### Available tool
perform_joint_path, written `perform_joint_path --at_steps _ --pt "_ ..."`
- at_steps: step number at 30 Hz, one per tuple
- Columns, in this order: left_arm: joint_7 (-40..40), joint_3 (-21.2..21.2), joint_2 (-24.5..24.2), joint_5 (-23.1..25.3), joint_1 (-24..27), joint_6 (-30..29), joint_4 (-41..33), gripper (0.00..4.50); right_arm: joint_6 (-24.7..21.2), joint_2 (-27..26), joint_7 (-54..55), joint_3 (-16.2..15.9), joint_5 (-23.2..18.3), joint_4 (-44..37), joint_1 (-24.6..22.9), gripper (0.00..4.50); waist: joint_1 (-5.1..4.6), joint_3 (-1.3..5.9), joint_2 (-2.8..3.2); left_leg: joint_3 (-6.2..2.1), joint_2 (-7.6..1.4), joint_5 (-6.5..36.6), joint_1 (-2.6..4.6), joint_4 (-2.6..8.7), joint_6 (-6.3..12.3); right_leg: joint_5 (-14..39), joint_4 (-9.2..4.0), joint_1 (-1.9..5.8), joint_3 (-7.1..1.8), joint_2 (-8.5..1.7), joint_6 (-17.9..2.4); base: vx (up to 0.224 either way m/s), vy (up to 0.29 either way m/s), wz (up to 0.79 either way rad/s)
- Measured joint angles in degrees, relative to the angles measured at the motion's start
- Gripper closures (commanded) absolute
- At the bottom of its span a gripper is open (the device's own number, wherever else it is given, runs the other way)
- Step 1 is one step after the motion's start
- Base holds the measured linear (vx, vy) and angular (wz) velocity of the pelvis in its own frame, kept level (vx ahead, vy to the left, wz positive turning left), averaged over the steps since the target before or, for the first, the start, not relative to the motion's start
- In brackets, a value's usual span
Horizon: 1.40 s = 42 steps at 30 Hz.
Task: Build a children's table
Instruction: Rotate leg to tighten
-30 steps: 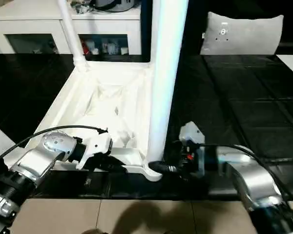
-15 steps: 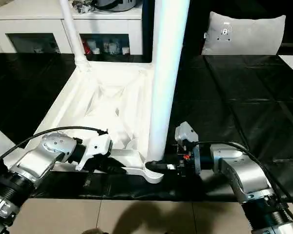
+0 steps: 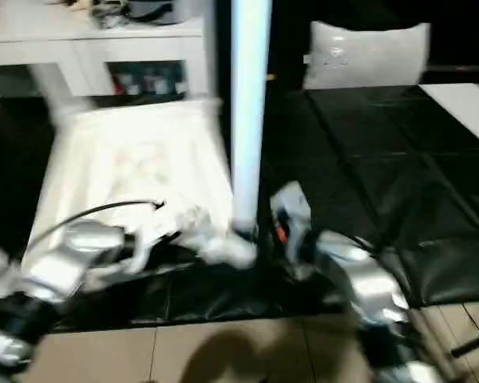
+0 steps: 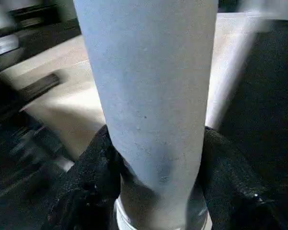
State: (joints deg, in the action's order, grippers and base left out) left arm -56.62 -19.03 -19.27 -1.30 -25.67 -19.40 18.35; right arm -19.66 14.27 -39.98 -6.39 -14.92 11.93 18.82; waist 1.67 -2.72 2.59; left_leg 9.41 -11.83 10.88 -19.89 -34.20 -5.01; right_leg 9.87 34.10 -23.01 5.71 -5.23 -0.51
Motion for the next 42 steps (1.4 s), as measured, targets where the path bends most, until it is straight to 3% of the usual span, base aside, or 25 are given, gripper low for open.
perform_joint_path --at_steps 4,5,12,17,19,26,29,37,42 --pt "7.83 0.24 4.91 3.12 -2.06 -2.71 1.70 4.50 0.75 -5.07 10.37 2.13 2.88 4.19 2.92 2.51 -0.14 0.04 0.06 -0.02 0.05 0.00 -0.05 -0.01 0.01 0.00 -0.71 0.18 0.05 -0.01 0.00 0.000 0.000 0.00" --pt "9.61 0.15 6.13 3.91 -2.61 -2.93 2.37 4.50 1.53 -5.73 12.07 2.40 3.75 5.26 3.49 2.16 -0.14 0.08 0.15 -0.02 0.06 0.01 -0.08 0.01 0.02 0.00 -1.04 0.26 0.11 -0.01 0.00 0.000 0.000 0.00" --pt "12.36 -2.00 7.95 6.76 -4.09 -0.04 4.48 4.50 4.63 -6.69 13.95 3.84 4.48 6.83 3.00 1.39 0.33 0.13 0.17 0.00 0.37 0.09 -0.09 0.02 0.16 0.00 -1.21 0.34 -0.25 -0.13 0.00 0.000 0.000 0.00" --pt "10.15 -2.61 6.83 6.73 -4.11 5.18 5.70 4.50 7.39 -3.45 8.11 4.14 3.10 5.38 -0.28 1.13 1.05 0.18 0.31 0.01 0.35 0.08 -0.14 0.30 0.16 -0.08 -1.04 0.30 -0.25 -0.12 0.00 0.000 0.000 0.00" --pt "8.30 -2.53 5.93 6.41 -3.88 7.32 6.22 4.50 8.06 -0.68 4.28 4.36 2.04 4.24 -1.62 0.81 1.63 0.28 0.56 0.04 0.33 0.08 -0.14 0.45 0.16 -0.16 -1.03 0.30 -0.22 -0.12 0.00 0.000 0.000 0.00" --pt "0.57 -2.26 1.92 4.01 -2.91 13.72 6.60 4.50 7.47 8.13 -8.71 3.33 -0.56 0.53 -5.00 0.20 3.45 0.53 1.21 0.26 0.16 0.07 -0.30 1.10 0.15 -0.60 -0.80 -0.10 -0.15 0.03 0.13 0.000 0.000 0.00" --pt "-4.78 -2.25 -2.18 2.44 -1.88 17.65 6.58 4.50 7.36 13.63 -15.40 2.19 -0.53 -1.41 -5.19 0.20 3.64 0.52 1.16 0.28 0.08 0.05 -0.31 1.19 0.19 -0.51 -0.79 -0.12 -0.08 0.10 -0.01 0.000 0.000 0.00" --pt "-12.95 -4.07 -5.29 1.97 -1.73 22.77 6.54 4.50 8.02 14.25 -24.09 -0.96 -1.02 -1.57 -3.40 0.60 4.66 0.50 1.10 0.31 0.17 0.12 -0.34 0.99 0.20 -0.50 -0.82 -0.11 -0.14 -0.02 0.01 0.000 0.000 0.00" --pt "-17.02 -5.31 -7.23 1.10 -1.75 24.61 6.09 4.50 6.15 16.45 -31.08 -3.14 -3.52 -2.30 -2.54 1.23 4.98 0.51 0.80 0.31 0.17 0.12 -0.30 1.00 0.20 -0.51 -0.78 -0.08 -0.15 -0.02 0.01 0.000 0.000 0.00"
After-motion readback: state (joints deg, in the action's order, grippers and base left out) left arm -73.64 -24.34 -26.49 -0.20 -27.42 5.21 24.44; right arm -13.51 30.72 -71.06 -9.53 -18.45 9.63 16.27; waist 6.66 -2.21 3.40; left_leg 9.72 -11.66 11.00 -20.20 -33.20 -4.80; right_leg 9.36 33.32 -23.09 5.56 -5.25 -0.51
